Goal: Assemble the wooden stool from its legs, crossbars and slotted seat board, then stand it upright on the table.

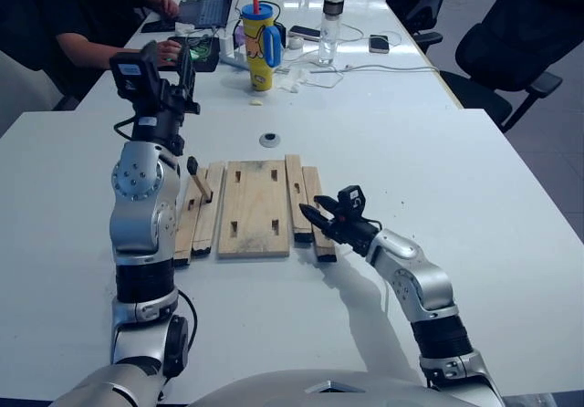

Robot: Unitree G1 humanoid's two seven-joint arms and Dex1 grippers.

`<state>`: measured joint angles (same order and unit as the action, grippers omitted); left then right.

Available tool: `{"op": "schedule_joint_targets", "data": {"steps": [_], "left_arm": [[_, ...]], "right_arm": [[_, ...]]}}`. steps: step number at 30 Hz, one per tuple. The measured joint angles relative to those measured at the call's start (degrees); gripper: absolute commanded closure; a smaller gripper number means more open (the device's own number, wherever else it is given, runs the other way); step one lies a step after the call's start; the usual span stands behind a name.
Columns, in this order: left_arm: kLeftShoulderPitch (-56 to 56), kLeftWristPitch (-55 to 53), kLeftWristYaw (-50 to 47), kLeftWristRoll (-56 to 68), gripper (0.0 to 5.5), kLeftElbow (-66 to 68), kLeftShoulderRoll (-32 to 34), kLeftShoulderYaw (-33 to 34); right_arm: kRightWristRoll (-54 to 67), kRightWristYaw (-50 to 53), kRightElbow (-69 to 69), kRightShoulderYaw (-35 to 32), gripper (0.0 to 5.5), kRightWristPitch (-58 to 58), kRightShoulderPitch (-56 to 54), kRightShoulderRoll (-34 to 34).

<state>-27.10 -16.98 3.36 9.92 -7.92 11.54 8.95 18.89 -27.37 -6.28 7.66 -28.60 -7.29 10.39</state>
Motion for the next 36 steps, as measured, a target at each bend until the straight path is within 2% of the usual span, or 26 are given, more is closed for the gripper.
{"op": "schedule_joint_targets", "data": {"steps": [3,7,13,17,20,26,31,36], "left_arm": [[4.43,-5.48,0.48,0.32,3.13,7.5,-0.72,-0.51],[4.51,-4.95,1.5,2.96,3.13,8.45,-2.03,0.76],[2.99,-2.64,0.46,2.65,3.13,8.1,-5.38,-0.92],[5.01,2.11,-3.47,-2.35,3.13,-0.44,-2.88,1.55],[10.11,1.29,-5.43,-4.6,3.13,-8.46,-0.57,4.33],[25.03,-9.66,-1.55,-2.6,3.13,-12.78,1.53,7.36],[27.45,-19.65,0.31,2.77,3.13,-7.73,1.06,10.8],[26.81,-24.73,1.18,4.51,3.13,-3.95,1.27,10.52]], "right_arm": [[-0.35,0.0,0.29,0.17,3.05,0.21,-0.11,-0.22],[-0.53,0.01,1.06,0.52,3.05,0.7,-0.32,-0.54],[-0.56,0.43,1.19,0.49,3.05,1.07,-0.22,-0.92],[-0.51,0.57,1.05,0.45,3.05,1.23,0.12,-1.14],[-0.43,0.91,0.4,-0.23,3.05,1.37,1.11,-1.2],[-0.44,2.36,-0.47,-0.75,3.05,2.05,2.43,-1.6],[-0.44,2.6,-0.77,-0.77,3.05,2.31,3.05,-1.77],[-0.44,2.62,-0.8,-0.83,3.05,2.3,3.3,-1.7]]}}
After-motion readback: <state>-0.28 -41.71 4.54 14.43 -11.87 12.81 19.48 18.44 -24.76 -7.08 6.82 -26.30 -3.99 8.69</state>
